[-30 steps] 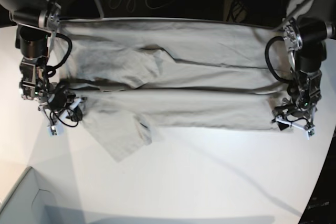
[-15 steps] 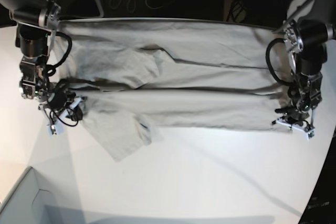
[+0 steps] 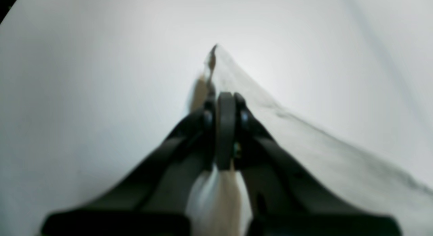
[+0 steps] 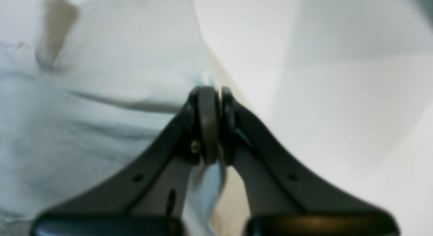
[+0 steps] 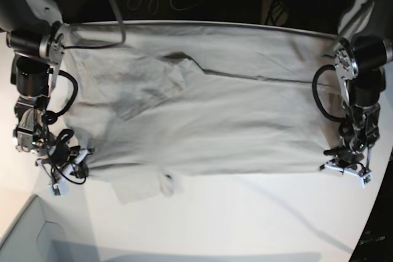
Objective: Layout the t-shirt on the table in an organized manner, then fold the t-shirt properly
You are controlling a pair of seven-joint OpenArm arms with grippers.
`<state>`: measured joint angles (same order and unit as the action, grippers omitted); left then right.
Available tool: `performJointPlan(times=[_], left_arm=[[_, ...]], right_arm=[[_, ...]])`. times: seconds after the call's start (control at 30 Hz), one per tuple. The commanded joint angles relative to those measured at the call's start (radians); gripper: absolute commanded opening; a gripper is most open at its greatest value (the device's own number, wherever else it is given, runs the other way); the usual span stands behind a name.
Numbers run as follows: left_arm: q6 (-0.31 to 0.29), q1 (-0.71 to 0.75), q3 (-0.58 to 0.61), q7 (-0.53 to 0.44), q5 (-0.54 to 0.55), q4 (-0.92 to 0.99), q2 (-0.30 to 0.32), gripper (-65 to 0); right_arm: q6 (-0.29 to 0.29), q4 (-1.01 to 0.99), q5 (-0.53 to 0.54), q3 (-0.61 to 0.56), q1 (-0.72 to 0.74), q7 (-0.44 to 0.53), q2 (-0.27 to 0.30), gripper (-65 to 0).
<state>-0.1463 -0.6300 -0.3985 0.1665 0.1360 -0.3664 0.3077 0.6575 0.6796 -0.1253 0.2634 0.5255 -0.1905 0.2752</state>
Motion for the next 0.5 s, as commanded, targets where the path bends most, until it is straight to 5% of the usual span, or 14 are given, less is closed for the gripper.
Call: performJointPlan(times=[0.0, 0.23, 0.47], left_arm=[[-0.002, -0.044, -0.004, -0.029, 0.004, -0.016, 0.012, -65.0], [-0.002, -0.034, -0.007, -0.005, 0.007, -0.101, -0.009, -65.0], [-0.002, 0.132, -0.012, 0.126, 0.007, -0.435, -0.045, -65.0]], right_arm=[[-0.002, 0.039, 0.016, 0.003, 0.026, 0.021, 0.012, -65.0], [0.002, 0.101, 0.014, 0.004, 0.014, 0.021, 0.002, -65.0], [0.041, 0.374, 0.019, 0.007, -0.192, 0.019, -0.001, -65.0]])
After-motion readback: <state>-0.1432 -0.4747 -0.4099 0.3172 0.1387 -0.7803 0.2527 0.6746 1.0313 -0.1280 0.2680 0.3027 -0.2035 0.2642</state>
